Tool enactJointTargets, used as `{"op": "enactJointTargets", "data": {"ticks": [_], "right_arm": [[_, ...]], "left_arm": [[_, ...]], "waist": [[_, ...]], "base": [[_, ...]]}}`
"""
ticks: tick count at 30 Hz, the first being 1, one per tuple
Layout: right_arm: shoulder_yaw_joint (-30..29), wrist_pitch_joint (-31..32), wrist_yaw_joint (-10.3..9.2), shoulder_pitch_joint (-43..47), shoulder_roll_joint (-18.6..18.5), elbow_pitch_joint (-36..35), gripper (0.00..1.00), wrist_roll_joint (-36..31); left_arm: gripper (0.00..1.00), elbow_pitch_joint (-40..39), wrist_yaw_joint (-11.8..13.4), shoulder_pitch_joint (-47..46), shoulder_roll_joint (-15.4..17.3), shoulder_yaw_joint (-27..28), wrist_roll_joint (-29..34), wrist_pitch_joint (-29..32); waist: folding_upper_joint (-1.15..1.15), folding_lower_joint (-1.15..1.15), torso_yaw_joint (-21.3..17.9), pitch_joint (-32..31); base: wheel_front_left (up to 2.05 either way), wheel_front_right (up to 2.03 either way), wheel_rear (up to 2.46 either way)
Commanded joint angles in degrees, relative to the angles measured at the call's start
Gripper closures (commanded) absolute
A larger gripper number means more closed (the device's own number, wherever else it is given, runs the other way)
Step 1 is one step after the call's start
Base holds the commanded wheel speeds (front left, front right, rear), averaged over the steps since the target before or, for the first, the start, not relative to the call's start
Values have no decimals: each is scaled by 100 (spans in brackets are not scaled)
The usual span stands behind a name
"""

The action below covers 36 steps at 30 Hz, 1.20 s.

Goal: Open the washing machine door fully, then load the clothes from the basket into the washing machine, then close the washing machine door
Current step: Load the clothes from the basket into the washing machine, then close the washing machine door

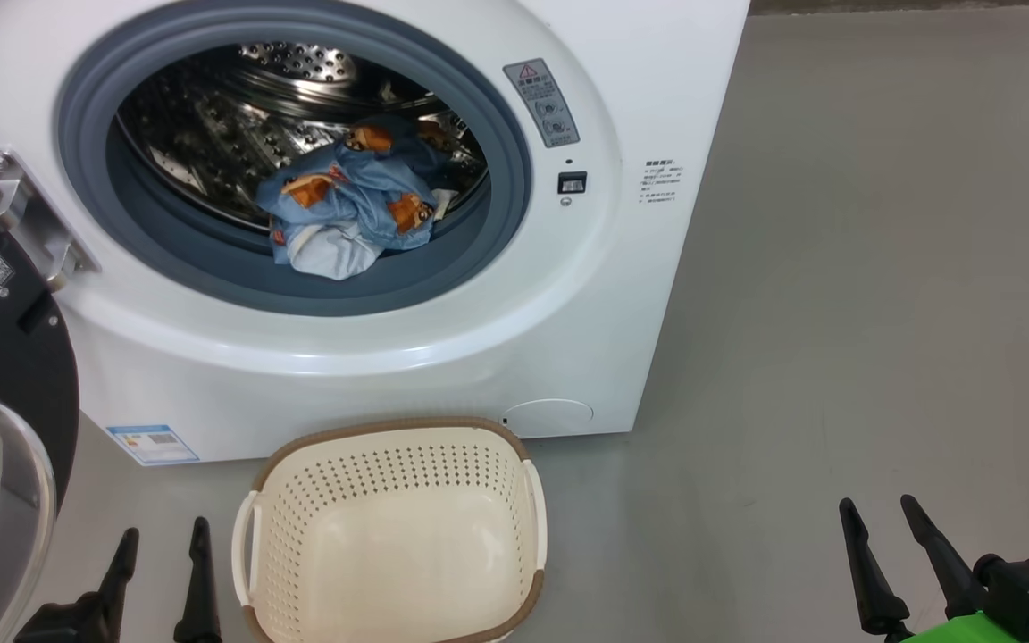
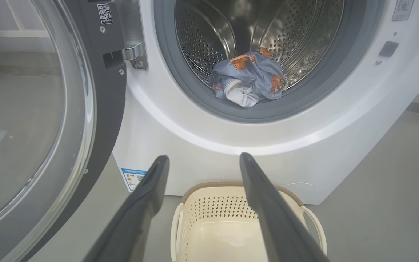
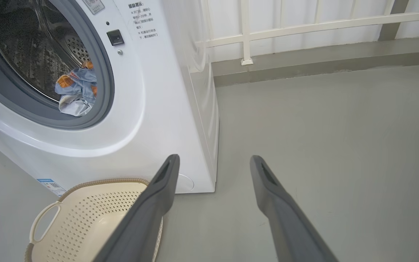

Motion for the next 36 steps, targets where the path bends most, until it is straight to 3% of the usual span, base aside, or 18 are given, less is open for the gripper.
{"op": "enactJointTargets", "data": {"ticks": [1, 11, 26, 36], "right_arm": [[135, -44, 16, 18, -98, -123, 0, -25], [144, -44, 16, 20, -91, -173, 0, -33], [144, -44, 16, -27, -89, -189, 0, -25], [112, -44, 16, -65, -78, -206, 0, -44]], "left_arm": [[0, -161, -15, -45, 59, 198, -22, -36], [0, -198, -15, -24, 34, 215, 24, -36], [0, -310, -15, 1, 11, 192, 20, -36], [0, -339, -15, -65, 3, 180, 14, -36]], "waist": [[0, 0, -5, -18], [0, 0, 28, 8], [0, 0, 32, 92], [0, 0, 152, 127]], "base": [[0, 0, 0], [-32, 32, 0], [-128, 128, 0], [-15, 15, 0]]}}
